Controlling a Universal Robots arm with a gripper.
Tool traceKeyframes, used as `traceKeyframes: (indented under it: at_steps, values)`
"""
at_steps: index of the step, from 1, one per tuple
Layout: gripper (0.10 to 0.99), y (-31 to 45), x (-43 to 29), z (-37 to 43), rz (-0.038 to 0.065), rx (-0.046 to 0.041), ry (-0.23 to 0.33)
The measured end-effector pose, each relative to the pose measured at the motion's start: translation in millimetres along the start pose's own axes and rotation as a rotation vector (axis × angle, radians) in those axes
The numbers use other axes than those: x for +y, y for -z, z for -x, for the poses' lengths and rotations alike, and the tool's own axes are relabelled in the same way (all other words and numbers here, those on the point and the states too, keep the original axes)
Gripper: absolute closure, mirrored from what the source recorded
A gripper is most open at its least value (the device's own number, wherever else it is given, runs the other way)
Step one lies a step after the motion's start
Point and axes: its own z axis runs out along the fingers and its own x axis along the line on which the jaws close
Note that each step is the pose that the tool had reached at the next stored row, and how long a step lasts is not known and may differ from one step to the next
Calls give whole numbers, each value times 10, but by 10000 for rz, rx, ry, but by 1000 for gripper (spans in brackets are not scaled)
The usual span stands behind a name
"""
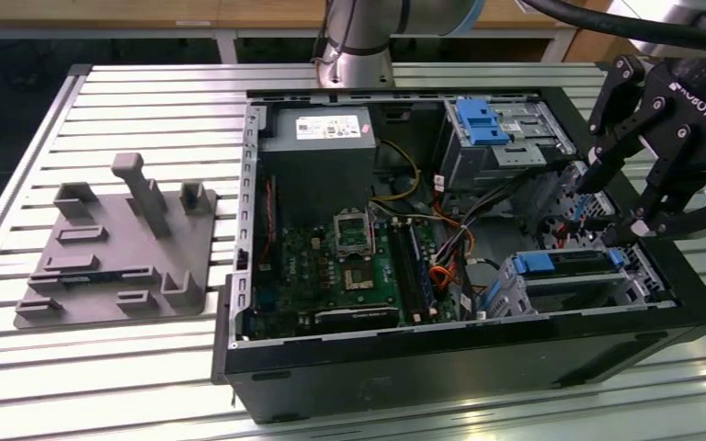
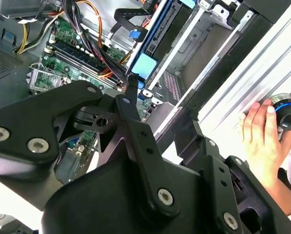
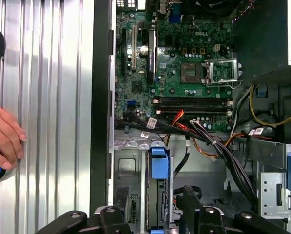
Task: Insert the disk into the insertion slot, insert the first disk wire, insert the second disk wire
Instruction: 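Insert the disk into the insertion slot, then insert the first disk wire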
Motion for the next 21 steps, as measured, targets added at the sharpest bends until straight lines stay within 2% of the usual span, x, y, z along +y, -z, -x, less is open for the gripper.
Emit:
traceKeyframes:
  at_steps: [21]
  values:
    - [529, 0, 0, 0, 4, 148, 128]
